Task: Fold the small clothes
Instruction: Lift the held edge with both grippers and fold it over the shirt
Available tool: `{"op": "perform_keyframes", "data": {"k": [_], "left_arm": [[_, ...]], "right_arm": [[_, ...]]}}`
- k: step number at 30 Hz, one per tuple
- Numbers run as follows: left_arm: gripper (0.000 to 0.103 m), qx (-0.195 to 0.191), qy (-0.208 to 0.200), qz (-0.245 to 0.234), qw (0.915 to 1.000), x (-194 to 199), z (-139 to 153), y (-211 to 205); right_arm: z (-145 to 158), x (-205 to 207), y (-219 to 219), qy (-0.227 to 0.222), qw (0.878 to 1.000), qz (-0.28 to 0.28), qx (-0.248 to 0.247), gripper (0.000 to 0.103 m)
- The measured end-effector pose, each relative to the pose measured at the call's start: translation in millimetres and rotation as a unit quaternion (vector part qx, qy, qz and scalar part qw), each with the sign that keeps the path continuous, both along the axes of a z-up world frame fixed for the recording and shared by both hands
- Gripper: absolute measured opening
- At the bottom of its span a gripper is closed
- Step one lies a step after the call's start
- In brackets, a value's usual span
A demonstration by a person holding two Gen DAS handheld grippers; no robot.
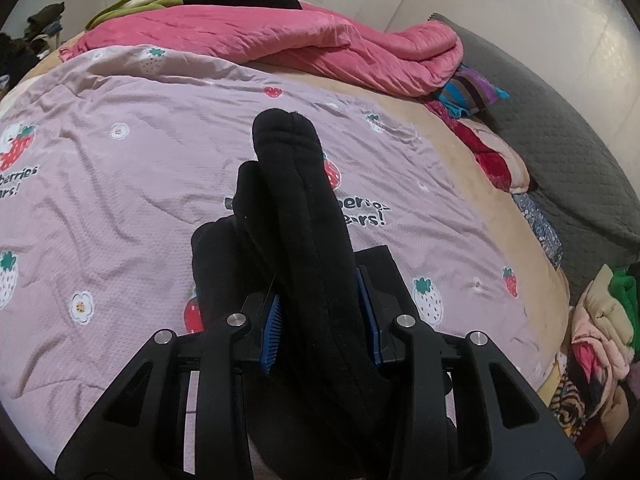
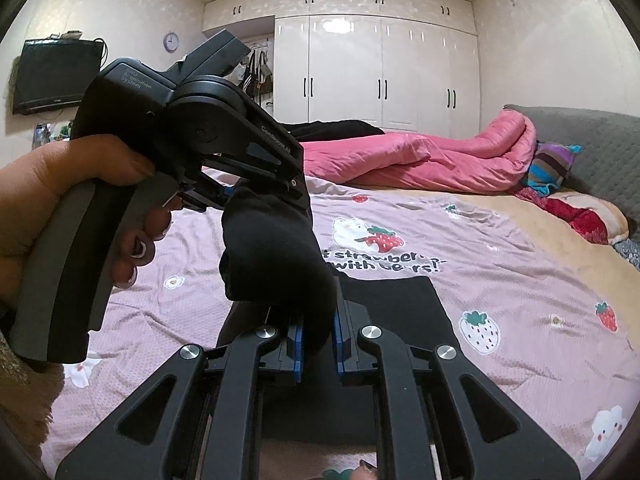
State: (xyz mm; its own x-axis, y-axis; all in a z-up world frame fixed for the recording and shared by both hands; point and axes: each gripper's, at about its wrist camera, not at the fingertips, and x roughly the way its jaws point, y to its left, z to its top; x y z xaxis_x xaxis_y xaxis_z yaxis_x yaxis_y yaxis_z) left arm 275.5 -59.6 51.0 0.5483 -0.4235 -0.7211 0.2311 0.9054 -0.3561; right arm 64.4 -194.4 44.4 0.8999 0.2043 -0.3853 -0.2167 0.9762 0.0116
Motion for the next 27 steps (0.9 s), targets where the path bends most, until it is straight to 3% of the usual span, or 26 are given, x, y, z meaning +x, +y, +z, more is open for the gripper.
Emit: {"op": "perform_keyframes", "data": {"k": [13,27], "left_arm": [[0.025,0.021,0.016,-0.019,0.9995,8.5,-14.0,-36.8],[0.025,0.034,0.055,-0.039,0.9972,23.5,-48.5,-73.2]], "right_arm": [[-13.4,6.0,-28.7,0.031,0.999,-0.013,0.035,0.01],[-39.0,16.6,-55.5,0.091,0.993,-0.029,0.067,0.01]]}}
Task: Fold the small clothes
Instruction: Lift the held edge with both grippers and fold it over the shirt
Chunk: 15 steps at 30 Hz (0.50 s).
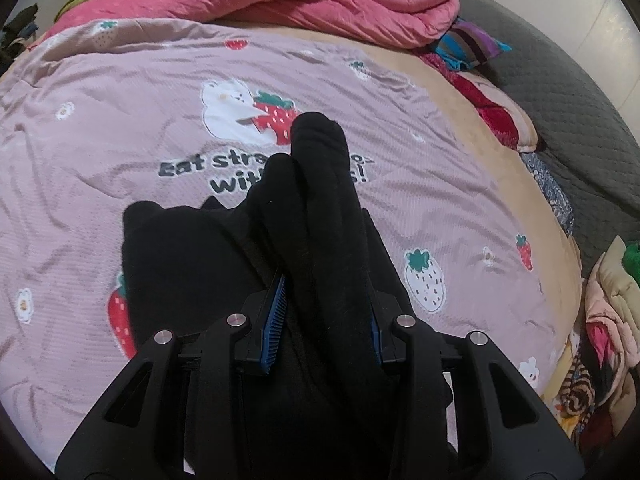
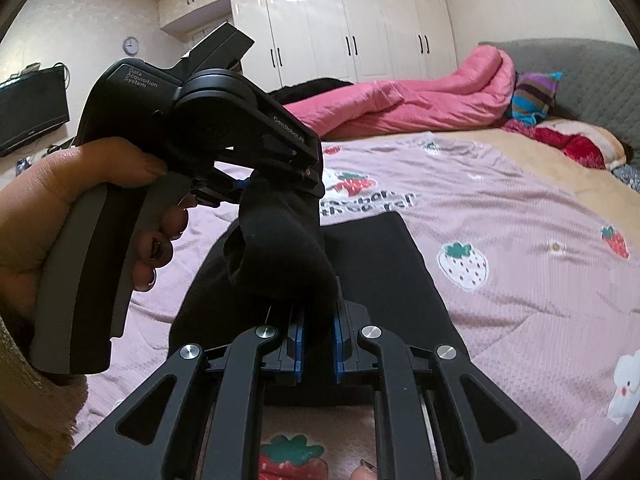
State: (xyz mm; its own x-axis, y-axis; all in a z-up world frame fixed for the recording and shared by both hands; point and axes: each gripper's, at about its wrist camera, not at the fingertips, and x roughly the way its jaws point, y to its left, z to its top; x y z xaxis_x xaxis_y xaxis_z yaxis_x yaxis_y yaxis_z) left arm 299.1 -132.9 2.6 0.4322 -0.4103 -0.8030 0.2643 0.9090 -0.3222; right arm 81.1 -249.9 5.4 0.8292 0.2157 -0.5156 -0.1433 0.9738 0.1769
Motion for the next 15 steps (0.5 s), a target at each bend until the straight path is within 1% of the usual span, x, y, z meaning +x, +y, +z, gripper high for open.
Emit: {"op": "perform_keyframes", "data": {"k": [6,10,12,15], "left_arm": [[0.026,0.003,0.017,-0.005,0.9998,5.6,-14.4,-7.2],[0.03,-0.005,0.034,-0.004,0.9994,10.6,-25.2,-10.0],[0.032,-0.009,0.043,-0.004,0.999,12.9,-30.6,-12.3],[0.034,-0.001,0.048,-0.008,0.9988,15.4,-37.3,-20.8]], "right_arm": [[-10.8,3.6,-8.7,0.027,0.999,0.0,0.022,0.01],[-17.5,7.3,-14.5,0.05,0.998,0.006,0.043,0.01],[-21.8,9.5,-19.3,0.064,0.996,0.008,0.058,0.011],[-29.2,12.7,-29.0,0.087,0.992,0.004,0.088,0.012]]}}
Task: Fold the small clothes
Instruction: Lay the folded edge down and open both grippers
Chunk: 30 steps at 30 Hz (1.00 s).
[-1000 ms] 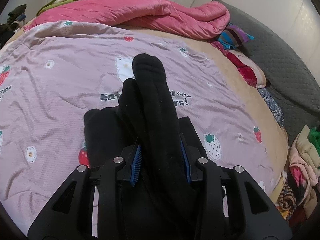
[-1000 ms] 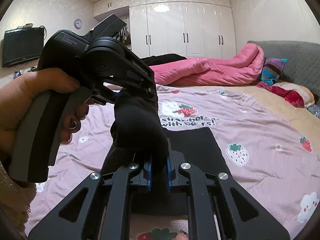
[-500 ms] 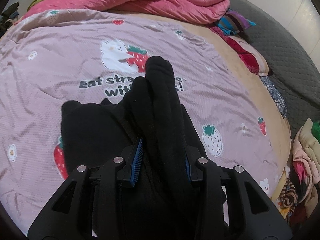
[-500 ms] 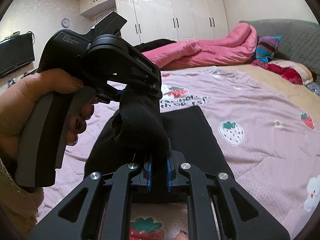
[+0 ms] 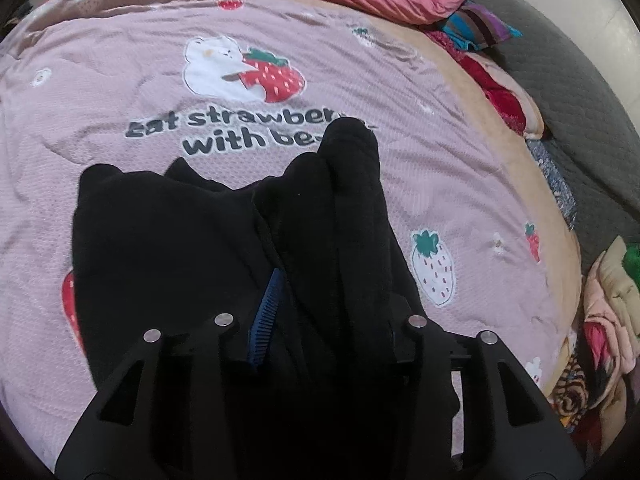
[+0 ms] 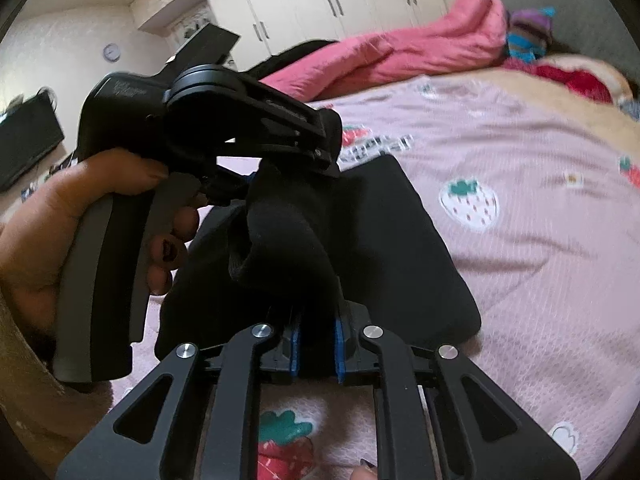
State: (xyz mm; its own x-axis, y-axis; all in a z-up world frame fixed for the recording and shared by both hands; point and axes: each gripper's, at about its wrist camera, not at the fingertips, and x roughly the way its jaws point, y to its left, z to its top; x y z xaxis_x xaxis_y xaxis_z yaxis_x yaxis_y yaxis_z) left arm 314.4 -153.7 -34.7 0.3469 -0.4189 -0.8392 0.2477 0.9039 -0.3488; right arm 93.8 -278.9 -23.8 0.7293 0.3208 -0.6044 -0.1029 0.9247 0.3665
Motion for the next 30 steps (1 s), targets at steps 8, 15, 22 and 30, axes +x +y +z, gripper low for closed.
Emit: {"op": "perform_keyframes", "data": {"k": [8,15,22,30], "left_arm": [[0.053,0.008,0.004,-0.011,0.9999,1.8,-7.0,-12.6],[0.072,-0.021,0.005,-0.008,0.9997,-0.9,2.4,-11.8],[0.079,-0.015,-0.077,0.001,0.9969,-32.4,40.8,24.8],[0.079,0.036,-0.086,0.061,0.9938,-64.8,19.5,91.8]], "right_arm": [[-17.0,4.9,-24.4,0.051,0.995,0.001,0.08,0.027],[-19.6,4.4,-38.2,0.072,0.989,0.017,0.129,0.039],[-9.9,8.1,-42.5,0.091,0.981,0.06,0.158,0.073],[14.2,53.0,-48.3,0.113,0.978,0.077,0.16,0.084]]}}
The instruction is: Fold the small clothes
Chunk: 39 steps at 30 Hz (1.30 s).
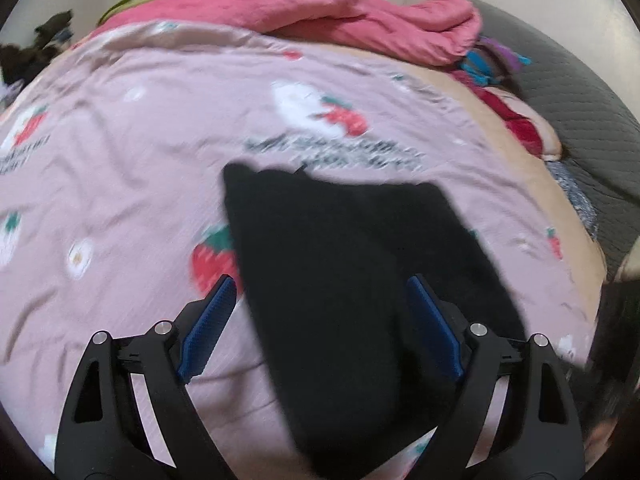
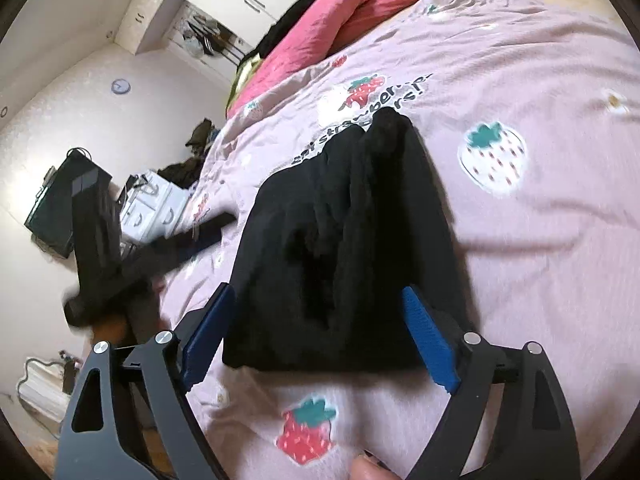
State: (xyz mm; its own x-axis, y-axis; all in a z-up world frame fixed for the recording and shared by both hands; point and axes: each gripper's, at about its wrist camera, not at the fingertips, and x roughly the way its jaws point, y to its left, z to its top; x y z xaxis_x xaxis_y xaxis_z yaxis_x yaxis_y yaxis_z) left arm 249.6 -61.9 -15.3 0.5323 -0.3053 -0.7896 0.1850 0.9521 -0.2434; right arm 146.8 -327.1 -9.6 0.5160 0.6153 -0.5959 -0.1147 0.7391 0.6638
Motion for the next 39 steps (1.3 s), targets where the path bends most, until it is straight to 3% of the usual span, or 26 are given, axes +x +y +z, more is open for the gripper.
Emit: {"op": "perform_keyframes", "data": {"k": [7,9,10,11,13,17,22,25,28,31,36,39], "left_arm": [[0.079,-0.002,0.018,0.008,0.9998,-14.6,-21.2,11.8],[0.08,-0.009,0.021,0.006,0.9997,-15.9,-23.7,9.0],[0.08,-0.009,0.022,0.004,0.9997,-16.2,-24.3,7.0],[0.08,-0.007,0.022,0.002,0.9997,-15.9,-25.0,4.2],[0.08,-0.006,0.023,-0.001,0.9997,-15.2,-24.4,-0.3],[0.08,-0.013,0.016,-0.013,0.9997,-19.3,-19.5,-7.6],[0.08,-0.014,0.029,-0.024,0.9992,-22.9,-29.5,-18.7],[0.08,-0.013,0.03,-0.024,0.9992,-25.7,-31.8,-20.2],[0.08,-0.011,0.029,-0.026,0.9992,-27.3,-29.9,-20.3],[0.08,-0.006,0.027,-0.027,0.9993,-29.9,-27.6,-19.5],[0.08,-0.006,0.024,-0.026,0.9994,-35.4,-24.2,-17.1],[0.081,-0.007,0.025,-0.023,0.9994,-37.5,-24.1,-15.6]], "right_arm": [[-5.4,45.2,16.9,0.049,0.998,0.03,-0.03,0.083],[-8.6,49.2,22.9,0.057,0.996,0.034,-0.061,0.062],[-11.2,57.3,26.3,0.057,0.996,0.038,-0.065,0.028],[-11.1,58.0,24.1,0.053,0.995,0.043,-0.067,0.021],[-3.6,59.9,22.8,0.038,0.995,0.054,-0.08,0.019],[18.5,58.0,16.1,-0.008,0.991,0.064,-0.116,0.018],[-14.3,64.7,5.0,0.024,0.987,0.05,-0.148,0.02],[-27.2,59.8,-6.2,0.037,0.991,0.026,-0.129,0.038],[-25.5,48.8,-17.3,0.044,0.994,-0.001,-0.101,0.043],[-18.7,37.3,-18.2,0.037,0.99,-0.016,-0.135,0.059],[-9.2,19.8,-18.1,0.025,0.987,-0.019,-0.159,0.062],[-0.6,9.9,-16.1,0.016,0.983,-0.019,-0.18,0.072]]}}
